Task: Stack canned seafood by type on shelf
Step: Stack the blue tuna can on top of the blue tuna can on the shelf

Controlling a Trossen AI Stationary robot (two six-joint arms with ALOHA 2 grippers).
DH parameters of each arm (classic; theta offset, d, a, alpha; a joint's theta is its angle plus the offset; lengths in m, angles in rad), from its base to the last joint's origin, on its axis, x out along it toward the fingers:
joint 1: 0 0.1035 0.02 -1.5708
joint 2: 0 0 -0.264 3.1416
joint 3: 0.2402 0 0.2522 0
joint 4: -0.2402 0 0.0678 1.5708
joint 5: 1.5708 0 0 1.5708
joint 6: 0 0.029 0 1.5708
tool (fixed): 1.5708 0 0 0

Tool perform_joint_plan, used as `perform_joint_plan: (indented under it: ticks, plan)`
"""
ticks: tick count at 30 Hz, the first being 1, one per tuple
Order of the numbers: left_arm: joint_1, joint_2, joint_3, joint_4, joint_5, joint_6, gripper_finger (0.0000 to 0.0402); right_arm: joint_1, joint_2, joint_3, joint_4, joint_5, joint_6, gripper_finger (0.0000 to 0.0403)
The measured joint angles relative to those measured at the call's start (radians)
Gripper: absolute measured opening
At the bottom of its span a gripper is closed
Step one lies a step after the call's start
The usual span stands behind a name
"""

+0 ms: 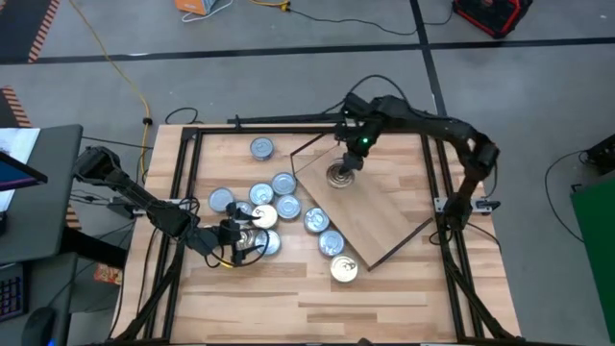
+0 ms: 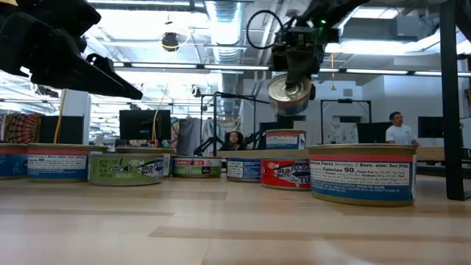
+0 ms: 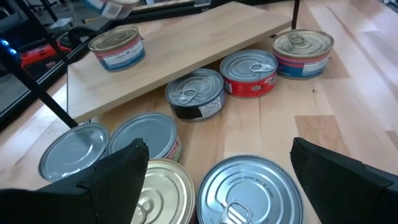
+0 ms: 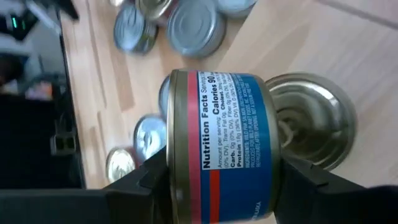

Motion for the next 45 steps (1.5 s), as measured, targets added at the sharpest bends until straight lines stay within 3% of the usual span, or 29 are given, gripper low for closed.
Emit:
perform_joint_plan:
  ticks: [9, 19, 45]
  plan:
    - [0.0, 0.0, 0.0, 0.015, 0.0, 0.005, 0.0377, -0.074, -0.037, -0.164, 0.137, -0.112, 0.092, 0.022]
    - [0.0, 0.0, 0.0, 0.015, -0.001, 0.009, 0.0377, -0.113, -0.018, -0.166, 0.209, -0.157, 0.15, 0.0225]
    - [0.0, 0.0, 0.0, 0.015, -0.001, 0.014, 0.0377, -0.094, -0.018, -0.164, 0.239, -0.141, 0.229, 0.0228]
